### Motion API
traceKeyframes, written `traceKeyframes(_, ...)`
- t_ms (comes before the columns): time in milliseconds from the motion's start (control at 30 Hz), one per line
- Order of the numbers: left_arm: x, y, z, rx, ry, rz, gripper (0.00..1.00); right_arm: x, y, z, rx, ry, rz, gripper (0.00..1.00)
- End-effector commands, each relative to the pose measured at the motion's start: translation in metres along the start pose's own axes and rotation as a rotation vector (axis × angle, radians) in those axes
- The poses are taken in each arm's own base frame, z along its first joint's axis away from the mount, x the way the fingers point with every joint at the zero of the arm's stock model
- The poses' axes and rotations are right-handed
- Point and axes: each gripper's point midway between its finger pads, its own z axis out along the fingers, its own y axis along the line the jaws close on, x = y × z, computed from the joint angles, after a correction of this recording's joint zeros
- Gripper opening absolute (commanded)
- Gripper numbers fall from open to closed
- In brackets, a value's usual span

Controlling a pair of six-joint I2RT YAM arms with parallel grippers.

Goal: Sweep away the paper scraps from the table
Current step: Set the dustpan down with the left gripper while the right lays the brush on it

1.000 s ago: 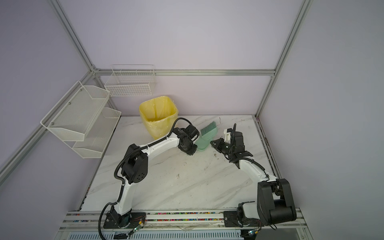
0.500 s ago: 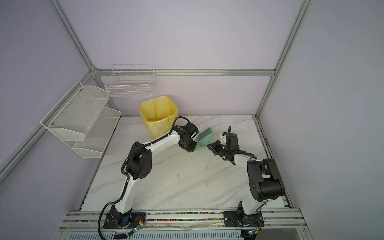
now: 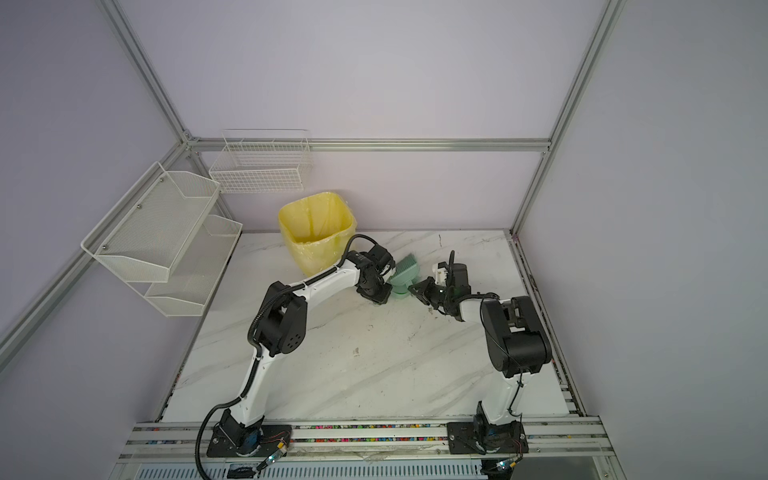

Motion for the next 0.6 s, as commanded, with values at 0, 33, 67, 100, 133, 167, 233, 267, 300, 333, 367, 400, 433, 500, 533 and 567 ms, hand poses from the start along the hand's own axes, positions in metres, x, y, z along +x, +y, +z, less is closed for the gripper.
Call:
traceKeyframes(0,-0.038,-0.003,-0.03,0.005,-0.122,0.027,0.3,-0.006,0.017,0.002,-0.043,0.0,-0.037,0.0)
traceKeyframes(33,-0.037,-0.002,-0.03,-0.002,-0.121,0.027,0.32,-0.007,0.016,0.003,-0.03,0.005,-0.043,0.0)
traceKeyframes(67,-0.037,-0.001,-0.03,-0.006,-0.122,0.026,0.34,-0.007,0.014,0.004,-0.017,0.011,-0.046,0.0)
traceKeyframes(100,-0.037,0.0,-0.032,-0.011,-0.124,0.025,0.36,-0.007,0.012,0.005,-0.004,0.019,-0.045,0.01)
traceKeyframes(133,-0.037,0.0,-0.032,-0.014,-0.125,0.026,0.38,-0.006,0.01,0.006,0.005,0.029,-0.044,0.02)
traceKeyframes(167,-0.038,0.0,-0.034,-0.017,-0.128,0.025,0.4,-0.006,0.008,0.007,0.011,0.032,-0.044,0.06)
traceKeyframes(233,-0.037,0.002,-0.034,-0.021,-0.128,0.023,0.44,-0.006,0.005,0.008,0.026,0.032,-0.034,0.22)
traceKeyframes(267,-0.038,0.001,-0.034,-0.022,-0.129,0.024,0.45,-0.006,0.003,0.008,0.03,0.033,-0.03,0.25)
traceKeyframes(300,-0.037,0.001,-0.035,-0.02,-0.129,0.021,0.47,-0.006,0.003,0.008,0.029,0.036,-0.027,0.26)
traceKeyframes(333,-0.037,0.002,-0.036,-0.022,-0.131,0.019,0.48,-0.006,0.004,0.008,0.028,0.039,-0.025,0.26)
traceKeyframes(367,-0.037,0.001,-0.037,-0.023,-0.132,0.018,0.49,-0.005,0.004,0.008,0.031,0.04,-0.022,0.27)
traceKeyframes(400,-0.038,0.002,-0.04,-0.023,-0.137,0.014,0.5,-0.006,0.003,0.007,0.041,0.038,-0.02,0.3)
traceKeyframes(433,-0.037,0.002,-0.041,-0.025,-0.138,0.013,0.52,-0.006,0.004,0.007,0.047,0.037,-0.023,0.32)
traceKeyframes(500,-0.038,0.002,-0.048,-0.03,-0.15,0.005,0.54,-0.008,0.006,0.004,0.057,0.032,-0.029,0.35)
traceKeyframes(533,-0.039,0.002,-0.052,-0.032,-0.156,0.002,0.55,-0.009,0.006,0.003,0.063,0.027,-0.028,0.35)
traceKeyframes(567,-0.039,0.003,-0.056,-0.036,-0.164,-0.004,0.55,-0.009,0.007,0.001,0.066,0.024,-0.033,0.36)
